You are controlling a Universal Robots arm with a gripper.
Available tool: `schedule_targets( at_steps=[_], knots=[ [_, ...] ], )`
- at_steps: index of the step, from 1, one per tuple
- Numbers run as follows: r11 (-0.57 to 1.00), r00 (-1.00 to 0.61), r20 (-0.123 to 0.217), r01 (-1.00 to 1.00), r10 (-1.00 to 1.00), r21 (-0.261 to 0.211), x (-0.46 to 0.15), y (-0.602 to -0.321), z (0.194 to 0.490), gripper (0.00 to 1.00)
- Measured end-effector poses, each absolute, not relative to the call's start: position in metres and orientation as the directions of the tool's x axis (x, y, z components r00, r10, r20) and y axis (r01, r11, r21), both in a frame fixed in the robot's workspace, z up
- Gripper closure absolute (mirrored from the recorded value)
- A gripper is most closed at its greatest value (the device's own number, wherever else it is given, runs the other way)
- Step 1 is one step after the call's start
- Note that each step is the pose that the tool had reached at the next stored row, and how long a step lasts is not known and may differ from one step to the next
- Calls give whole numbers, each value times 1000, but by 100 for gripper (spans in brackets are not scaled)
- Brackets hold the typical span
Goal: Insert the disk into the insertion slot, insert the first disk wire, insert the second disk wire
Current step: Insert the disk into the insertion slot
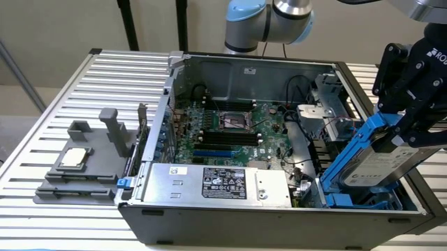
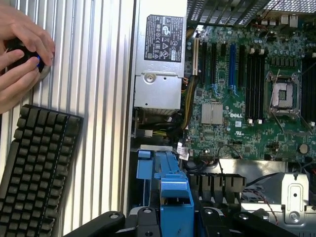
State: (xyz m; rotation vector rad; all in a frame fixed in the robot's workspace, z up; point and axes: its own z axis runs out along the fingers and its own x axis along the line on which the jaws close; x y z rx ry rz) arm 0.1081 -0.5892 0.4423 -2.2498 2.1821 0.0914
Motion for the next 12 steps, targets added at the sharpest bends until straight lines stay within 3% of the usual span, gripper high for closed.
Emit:
schedule_targets(
  at_steps=[12],
  knots=[
    [-47,45,-59,-998,-997,36,111,-589,438,67]
  ],
)
